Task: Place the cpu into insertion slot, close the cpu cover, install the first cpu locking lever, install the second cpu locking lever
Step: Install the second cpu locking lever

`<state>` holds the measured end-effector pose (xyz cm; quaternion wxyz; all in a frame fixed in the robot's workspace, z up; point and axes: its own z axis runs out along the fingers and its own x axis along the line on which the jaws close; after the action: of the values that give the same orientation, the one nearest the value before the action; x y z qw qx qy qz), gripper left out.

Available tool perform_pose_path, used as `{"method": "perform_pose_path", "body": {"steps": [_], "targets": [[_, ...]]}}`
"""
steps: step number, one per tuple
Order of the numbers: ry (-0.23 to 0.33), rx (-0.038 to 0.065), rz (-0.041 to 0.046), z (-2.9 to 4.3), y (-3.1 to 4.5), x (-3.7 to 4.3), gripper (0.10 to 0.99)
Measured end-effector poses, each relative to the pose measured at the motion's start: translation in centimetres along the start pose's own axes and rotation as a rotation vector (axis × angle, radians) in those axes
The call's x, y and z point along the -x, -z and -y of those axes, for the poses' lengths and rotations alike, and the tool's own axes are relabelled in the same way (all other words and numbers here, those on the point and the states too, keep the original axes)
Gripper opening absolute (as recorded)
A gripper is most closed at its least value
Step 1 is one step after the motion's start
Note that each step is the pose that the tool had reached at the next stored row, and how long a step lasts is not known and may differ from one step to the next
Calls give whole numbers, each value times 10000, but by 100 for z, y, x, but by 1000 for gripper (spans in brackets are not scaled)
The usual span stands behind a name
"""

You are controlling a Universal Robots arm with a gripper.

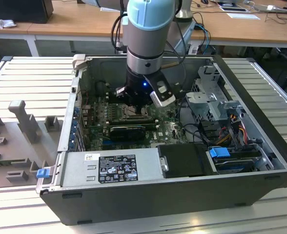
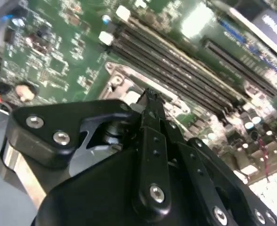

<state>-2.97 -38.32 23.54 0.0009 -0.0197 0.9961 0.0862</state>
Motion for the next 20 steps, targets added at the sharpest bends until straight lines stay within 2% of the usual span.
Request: {"method": "perform_pose_path", "body": {"steps": [3,5,6,9,10,16,19,20], "targets": [[-1,56,2,20,1,-118,106],[-1,67,3,78,6,-219,106],[0,106,4,91,-2,-274,106],[0,163,7,105,-57,-308,106],[-1,169,7,113,-96,-316,106],[0,216,9,132,-206,-341,106],[-1,473,18,167,-217,-403,106],[4,587,23,192,-221,-421,106]]}}
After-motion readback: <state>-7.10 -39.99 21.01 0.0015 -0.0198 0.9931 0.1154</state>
